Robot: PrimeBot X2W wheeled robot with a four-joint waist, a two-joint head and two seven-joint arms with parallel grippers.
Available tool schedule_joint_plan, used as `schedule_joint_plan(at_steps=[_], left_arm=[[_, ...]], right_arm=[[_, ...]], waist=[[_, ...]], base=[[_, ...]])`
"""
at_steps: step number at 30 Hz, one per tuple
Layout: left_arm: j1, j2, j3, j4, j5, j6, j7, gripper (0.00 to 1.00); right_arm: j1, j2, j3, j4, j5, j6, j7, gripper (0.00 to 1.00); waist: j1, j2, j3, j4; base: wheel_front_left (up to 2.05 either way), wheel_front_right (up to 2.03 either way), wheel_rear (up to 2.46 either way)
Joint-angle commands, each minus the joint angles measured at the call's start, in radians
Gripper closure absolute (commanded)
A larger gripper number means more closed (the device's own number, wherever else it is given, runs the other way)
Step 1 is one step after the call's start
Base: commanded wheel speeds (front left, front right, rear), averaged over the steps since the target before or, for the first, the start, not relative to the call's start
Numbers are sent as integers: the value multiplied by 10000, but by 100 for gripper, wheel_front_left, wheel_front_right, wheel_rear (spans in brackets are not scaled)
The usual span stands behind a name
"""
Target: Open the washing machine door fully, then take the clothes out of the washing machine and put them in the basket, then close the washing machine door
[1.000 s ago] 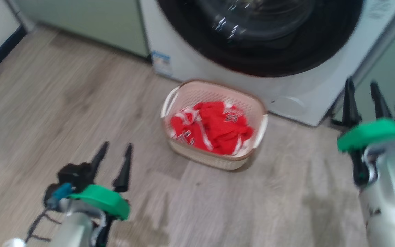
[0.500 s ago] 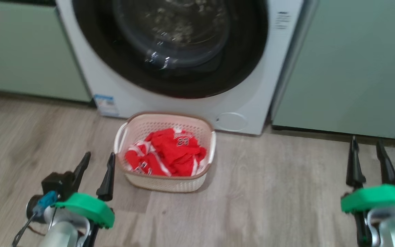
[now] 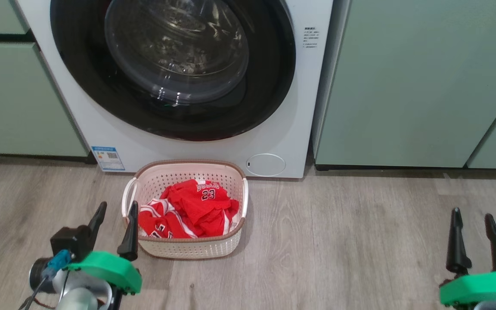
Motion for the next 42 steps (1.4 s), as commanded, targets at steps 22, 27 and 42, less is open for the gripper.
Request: schedule_joint_plan(at_steps=[22, 27, 42], left_arm=[[-454, 2, 185, 73, -147, 9, -67, 0], [-462, 9, 156, 105, -191, 9, -67, 0], [709, -300, -190, 1107, -210, 0, 22, 100]], right_arm=[[157, -49, -145, -624, -89, -9, -59, 0], [140, -49, -117, -624, -78, -9, -59, 0], [460, 126, -265, 614, -54, 0, 14, 100]], waist=[[0, -1, -18, -229], [0, -1, 26, -246], [0, -1, 85, -239]], base=[[0, 0, 0], [0, 0, 0], [0, 0, 0]])
